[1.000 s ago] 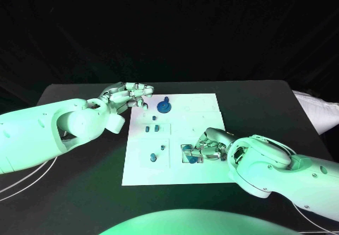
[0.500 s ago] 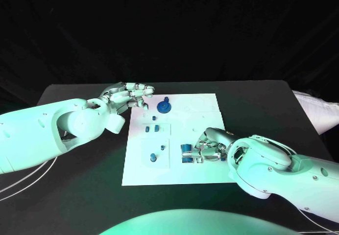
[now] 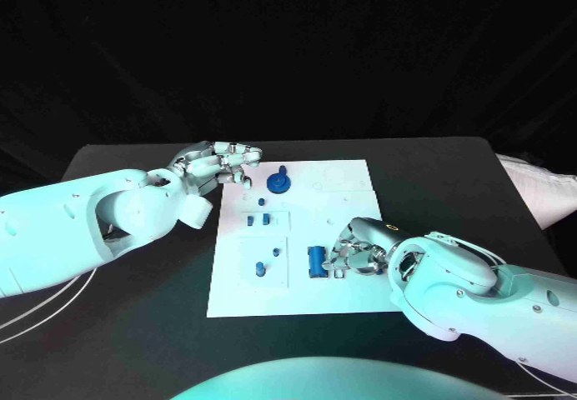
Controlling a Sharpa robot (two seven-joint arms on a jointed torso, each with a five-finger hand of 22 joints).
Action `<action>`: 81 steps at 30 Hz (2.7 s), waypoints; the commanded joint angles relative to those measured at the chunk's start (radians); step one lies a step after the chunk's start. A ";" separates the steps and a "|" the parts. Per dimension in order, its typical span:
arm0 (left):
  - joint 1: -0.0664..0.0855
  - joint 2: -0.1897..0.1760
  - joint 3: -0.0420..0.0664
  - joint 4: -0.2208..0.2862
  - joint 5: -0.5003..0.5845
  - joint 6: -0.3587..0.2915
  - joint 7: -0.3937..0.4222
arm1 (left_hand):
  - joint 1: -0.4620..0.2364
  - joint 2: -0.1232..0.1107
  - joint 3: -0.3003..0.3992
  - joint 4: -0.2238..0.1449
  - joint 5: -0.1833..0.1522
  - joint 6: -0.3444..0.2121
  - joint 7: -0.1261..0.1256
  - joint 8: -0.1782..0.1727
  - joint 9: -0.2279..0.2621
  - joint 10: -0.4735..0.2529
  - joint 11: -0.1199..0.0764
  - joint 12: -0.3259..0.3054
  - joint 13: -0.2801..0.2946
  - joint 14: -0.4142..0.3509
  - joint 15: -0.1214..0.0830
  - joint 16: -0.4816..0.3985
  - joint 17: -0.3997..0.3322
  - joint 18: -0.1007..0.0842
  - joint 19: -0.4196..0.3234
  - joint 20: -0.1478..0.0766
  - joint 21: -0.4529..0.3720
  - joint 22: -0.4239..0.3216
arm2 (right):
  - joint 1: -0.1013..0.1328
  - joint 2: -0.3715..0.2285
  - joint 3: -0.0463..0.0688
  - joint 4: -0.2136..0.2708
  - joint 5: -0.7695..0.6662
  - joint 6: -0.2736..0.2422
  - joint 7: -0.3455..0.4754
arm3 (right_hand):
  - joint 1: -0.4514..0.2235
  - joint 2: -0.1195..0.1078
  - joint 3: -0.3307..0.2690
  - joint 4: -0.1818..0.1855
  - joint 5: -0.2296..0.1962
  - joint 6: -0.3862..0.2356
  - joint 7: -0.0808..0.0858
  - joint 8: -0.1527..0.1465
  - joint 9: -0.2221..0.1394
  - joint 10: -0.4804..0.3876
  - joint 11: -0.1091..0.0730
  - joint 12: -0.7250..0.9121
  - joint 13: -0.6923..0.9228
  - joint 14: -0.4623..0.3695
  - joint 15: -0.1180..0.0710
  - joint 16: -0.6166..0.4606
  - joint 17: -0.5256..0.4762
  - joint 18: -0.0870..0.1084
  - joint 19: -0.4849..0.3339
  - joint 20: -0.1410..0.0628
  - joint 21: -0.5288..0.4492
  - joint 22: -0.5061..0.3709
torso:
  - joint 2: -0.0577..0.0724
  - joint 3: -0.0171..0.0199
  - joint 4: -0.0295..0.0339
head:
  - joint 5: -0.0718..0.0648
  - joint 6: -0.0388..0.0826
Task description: Assemble the parts on the task board
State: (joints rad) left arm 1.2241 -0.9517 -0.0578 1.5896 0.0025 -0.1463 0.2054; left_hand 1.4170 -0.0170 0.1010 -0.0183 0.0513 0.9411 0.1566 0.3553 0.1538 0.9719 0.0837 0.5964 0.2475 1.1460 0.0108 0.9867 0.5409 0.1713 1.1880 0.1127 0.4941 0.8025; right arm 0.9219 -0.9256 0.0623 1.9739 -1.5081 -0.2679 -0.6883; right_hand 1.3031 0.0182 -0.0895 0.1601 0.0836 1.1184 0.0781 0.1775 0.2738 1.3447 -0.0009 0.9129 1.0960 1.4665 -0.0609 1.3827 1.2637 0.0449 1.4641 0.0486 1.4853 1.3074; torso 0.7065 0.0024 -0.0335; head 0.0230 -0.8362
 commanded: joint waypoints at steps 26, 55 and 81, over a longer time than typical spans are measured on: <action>-0.014 0.001 0.000 -0.004 0.000 0.024 0.011 | -0.002 0.005 -0.004 0.001 -0.002 -0.007 -0.002 0.004 -0.002 -0.009 0.000 -0.004 -0.001 -0.001 0.000 -0.006 -0.001 0.011 0.004 0.000 -0.003 -0.001 | -0.003 -0.263 0.018 0.042 -0.089 -0.033 0.034 | -0.026 -0.001 -0.022 0.028 0.104 -0.013 0.007 -0.025 -0.001 0.002 0.006 -0.026 -0.005 0.051 -0.002 0.001 0.004 -0.015 0.038 -0.002 0.002 0.149 | -0.005 -0.0005 -0.0190 | -0.024 0.014; -0.026 0.006 0.000 -0.010 -0.001 0.025 0.011 | -0.001 0.007 -0.004 0.001 -0.002 -0.007 -0.002 0.005 -0.002 -0.009 0.000 -0.003 -0.001 -0.001 0.000 -0.006 -0.001 0.011 0.005 0.000 -0.003 -0.002 | -0.038 -0.155 0.016 -0.023 -0.153 0.081 0.010 | -0.009 -0.012 -0.028 0.037 0.094 -0.004 0.004 -0.026 0.003 -0.001 0.004 -0.037 -0.006 0.050 -0.004 -0.005 -0.001 -0.013 0.035 -0.003 -0.003 0.144 | -0.004 -0.0005 -0.0171 | -0.015 0.005; -0.026 0.004 0.001 -0.003 -0.020 0.018 0.017 | -0.002 0.008 -0.004 0.002 -0.002 -0.008 -0.002 0.005 -0.002 -0.009 0.001 -0.003 -0.002 -0.001 0.000 -0.006 -0.002 0.011 0.005 0.000 -0.004 -0.002 | -0.044 -0.102 -0.004 -0.033 -0.428 0.312 0.002 | 0.092 -0.008 0.031 -0.023 0.000 0.002 0.001 -0.029 0.006 -0.002 -0.001 -0.045 -0.005 0.051 -0.009 -0.003 0.009 -0.015 0.040 -0.008 0.002 0.152 | -0.002 -0.0021 -0.0123 | -0.015 0.000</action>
State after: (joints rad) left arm 1.1979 -0.9490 -0.0576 1.5832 -0.0095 -0.1389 0.2083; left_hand 1.4170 -0.0170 0.1010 -0.0183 0.0513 0.9411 0.1566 0.3553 0.1531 0.9719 0.0838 0.5964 0.2472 1.1460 0.0108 0.9867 0.5403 0.1713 1.1881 0.1127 0.4942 0.8010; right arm 0.8895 -1.0292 0.0704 1.9536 -1.9062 -0.0619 -0.6737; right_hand 1.3860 0.0089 -0.0615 0.1380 0.0886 1.1139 0.0774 0.1543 0.2826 1.3466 0.0012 0.8703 1.0904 1.4665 -0.0608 1.3825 1.2718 0.0451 1.4641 0.0486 1.4854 1.3075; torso 0.7049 0.0011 -0.0460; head 0.0070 -0.8356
